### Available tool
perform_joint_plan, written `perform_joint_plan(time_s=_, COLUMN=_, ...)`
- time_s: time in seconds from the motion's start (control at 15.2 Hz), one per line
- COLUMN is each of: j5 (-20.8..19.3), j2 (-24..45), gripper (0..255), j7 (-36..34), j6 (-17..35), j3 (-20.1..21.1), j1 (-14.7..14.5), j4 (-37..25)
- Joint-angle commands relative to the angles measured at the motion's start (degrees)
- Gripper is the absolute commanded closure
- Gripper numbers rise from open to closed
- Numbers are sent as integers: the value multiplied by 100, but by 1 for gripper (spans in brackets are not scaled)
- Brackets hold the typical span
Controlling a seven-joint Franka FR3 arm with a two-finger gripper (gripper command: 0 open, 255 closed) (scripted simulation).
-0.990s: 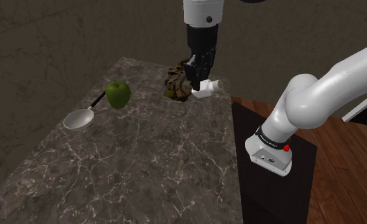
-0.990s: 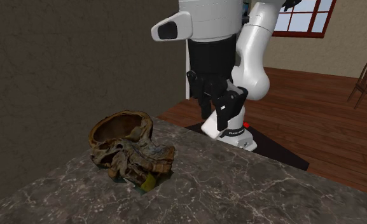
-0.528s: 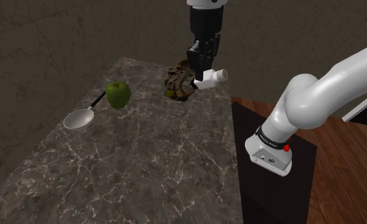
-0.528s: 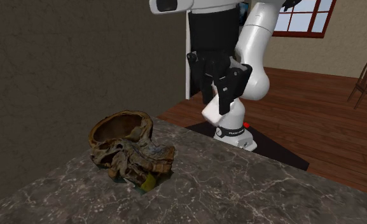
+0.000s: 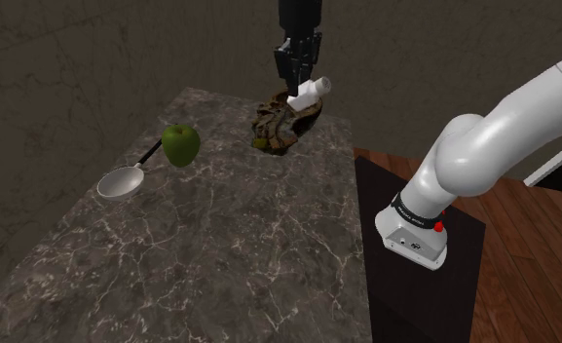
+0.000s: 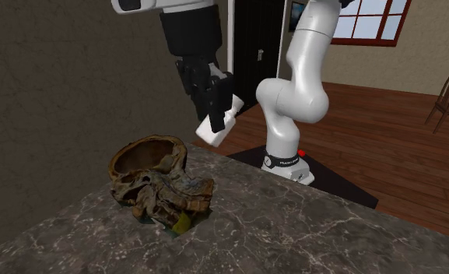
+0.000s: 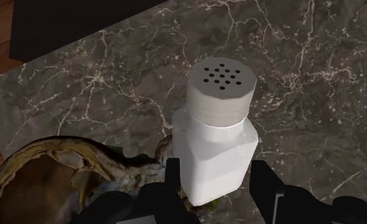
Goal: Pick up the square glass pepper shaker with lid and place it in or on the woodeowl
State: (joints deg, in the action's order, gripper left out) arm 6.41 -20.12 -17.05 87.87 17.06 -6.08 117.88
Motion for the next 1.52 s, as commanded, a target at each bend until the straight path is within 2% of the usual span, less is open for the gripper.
perform_joint_plan(time_s=0.0, j5=-148, j2=235, gripper=255, j7=210, j6=15, j3=-133, j1=115, j4=-201)
perform_joint_plan(time_s=0.53, j5=-634, j2=1336, gripper=255, j7=948, j6=-27, j3=-586, j1=525, j4=-1305)
perform_joint_plan(time_s=1.45, j5=-635, j2=1370, gripper=255, j7=927, j6=1050, j3=-574, j1=516, j4=-261)
